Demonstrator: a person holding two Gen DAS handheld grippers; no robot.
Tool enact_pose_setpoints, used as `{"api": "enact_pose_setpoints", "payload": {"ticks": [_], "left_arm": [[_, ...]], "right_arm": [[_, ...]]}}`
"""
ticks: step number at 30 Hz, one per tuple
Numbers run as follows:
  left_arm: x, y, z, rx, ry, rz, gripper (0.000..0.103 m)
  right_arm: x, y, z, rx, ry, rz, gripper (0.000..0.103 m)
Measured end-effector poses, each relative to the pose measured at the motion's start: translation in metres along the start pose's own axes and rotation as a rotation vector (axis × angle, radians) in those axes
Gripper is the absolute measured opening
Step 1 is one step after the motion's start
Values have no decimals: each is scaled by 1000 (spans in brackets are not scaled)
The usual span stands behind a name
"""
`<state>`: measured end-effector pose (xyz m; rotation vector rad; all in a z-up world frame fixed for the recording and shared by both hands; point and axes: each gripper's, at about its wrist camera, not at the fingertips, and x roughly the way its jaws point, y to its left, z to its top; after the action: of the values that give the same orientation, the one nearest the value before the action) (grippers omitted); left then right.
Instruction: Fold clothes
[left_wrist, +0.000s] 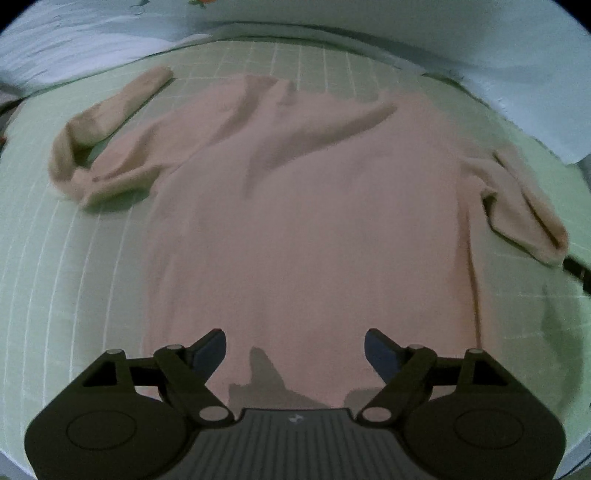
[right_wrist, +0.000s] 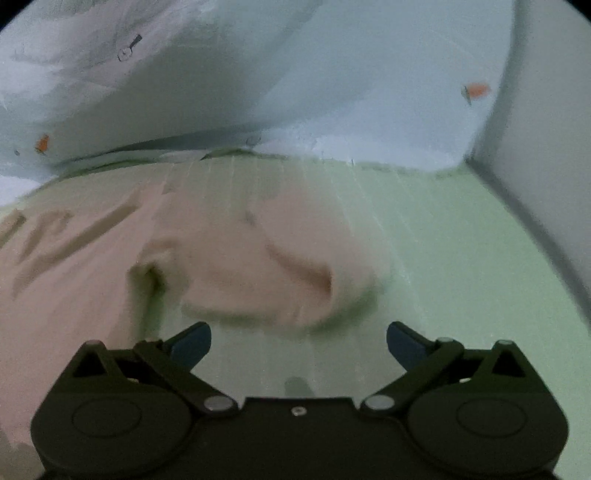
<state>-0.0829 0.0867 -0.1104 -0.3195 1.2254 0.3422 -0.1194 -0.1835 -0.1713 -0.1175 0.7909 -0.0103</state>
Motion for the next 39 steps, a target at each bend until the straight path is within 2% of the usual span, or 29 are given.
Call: {"api": "enact_pose_setpoints", "payload": {"ticks": [2,5,7,10,11,12,13,14,15,16,20,25,26,28,32,33,34,39], "left_arm": [[9,-2,14,-1,12,20,83],[29,5,29,-74,58,30,83],[41,7,38,-102,78,35,83],[53,5,48,-124,91,61,83],[56,4,50,-127,98,67,83],[59,3,52,-125,107,70,83],[61,1,53,-113,113,77,83],[62,-3,54,-93,115,85,84],[62,-6,55,-72,114,92,84],[63,-10,56,-50,113,99,84],[61,-19,59,-6,119,117,84],[55,-28,58,16,113,119,84],[53,-30,57,16,112,117,84],[52,-35,56,21,113,112,84],[45,-48,55,50,101,110,84],[43,-51,55,60,95,109,84],[41,-53,50,68,91,108,84],[37,-60,52,109,84,116,84]], "right_arm": [[24,10,17,-98,-21,-30,97],[62,23,37,-214,7,-20,81],[85,25,47,-220,35,18,68],[110,26,55,-214,69,49,60],[114,25,57,-209,65,52,60],[117,24,58,-201,53,52,55],[117,20,59,-188,45,44,36],[117,16,59,-172,39,32,25],[116,11,60,-157,33,19,9],[116,7,60,-141,27,7,6],[95,-37,60,0,-37,-88,5],[34,-123,45,325,-163,-243,5],[25,-141,36,393,-160,-270,6],[25,-162,13,475,-89,-275,10],[28,-189,-31,621,42,-249,29],[27,-191,-39,657,50,-239,44],[27,-193,-45,687,53,-235,50],[28,-198,-55,792,40,-238,58]]}}
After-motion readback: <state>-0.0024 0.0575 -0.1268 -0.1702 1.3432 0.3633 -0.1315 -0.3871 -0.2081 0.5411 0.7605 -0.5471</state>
